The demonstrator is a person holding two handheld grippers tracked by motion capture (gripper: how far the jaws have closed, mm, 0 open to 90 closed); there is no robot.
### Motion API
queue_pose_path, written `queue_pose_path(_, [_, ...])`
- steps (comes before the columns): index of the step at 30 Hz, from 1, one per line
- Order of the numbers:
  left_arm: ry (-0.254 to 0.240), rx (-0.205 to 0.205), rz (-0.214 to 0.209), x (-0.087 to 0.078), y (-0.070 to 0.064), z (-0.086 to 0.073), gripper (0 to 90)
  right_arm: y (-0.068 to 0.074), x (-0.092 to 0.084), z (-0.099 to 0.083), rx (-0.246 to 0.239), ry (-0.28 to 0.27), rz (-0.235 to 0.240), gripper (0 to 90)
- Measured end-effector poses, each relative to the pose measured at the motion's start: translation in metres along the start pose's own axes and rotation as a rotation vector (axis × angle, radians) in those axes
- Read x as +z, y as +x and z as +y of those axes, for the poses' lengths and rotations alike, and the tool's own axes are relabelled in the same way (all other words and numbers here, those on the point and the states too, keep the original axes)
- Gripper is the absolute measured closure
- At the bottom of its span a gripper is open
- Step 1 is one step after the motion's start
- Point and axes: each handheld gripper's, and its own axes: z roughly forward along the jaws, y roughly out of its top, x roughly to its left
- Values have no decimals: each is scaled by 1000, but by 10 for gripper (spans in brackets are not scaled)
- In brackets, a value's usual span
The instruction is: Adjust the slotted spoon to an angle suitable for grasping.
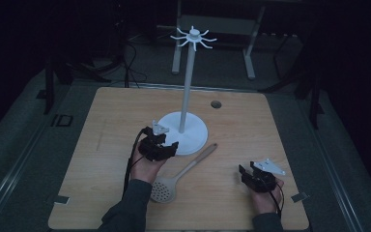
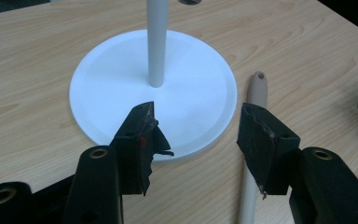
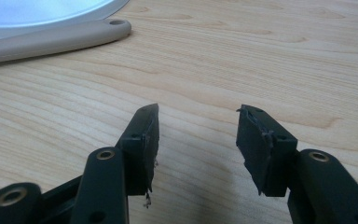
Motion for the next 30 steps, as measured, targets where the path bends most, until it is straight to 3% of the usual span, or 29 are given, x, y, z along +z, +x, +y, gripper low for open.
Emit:
queue_pose_path(22, [81, 46, -26, 28, -20, 17, 522, 0, 0, 0, -1, 3, -2, 484])
queue_pose_path(30, [139, 68, -37, 44, -24, 21, 540, -1, 0, 0, 1, 7, -6, 483])
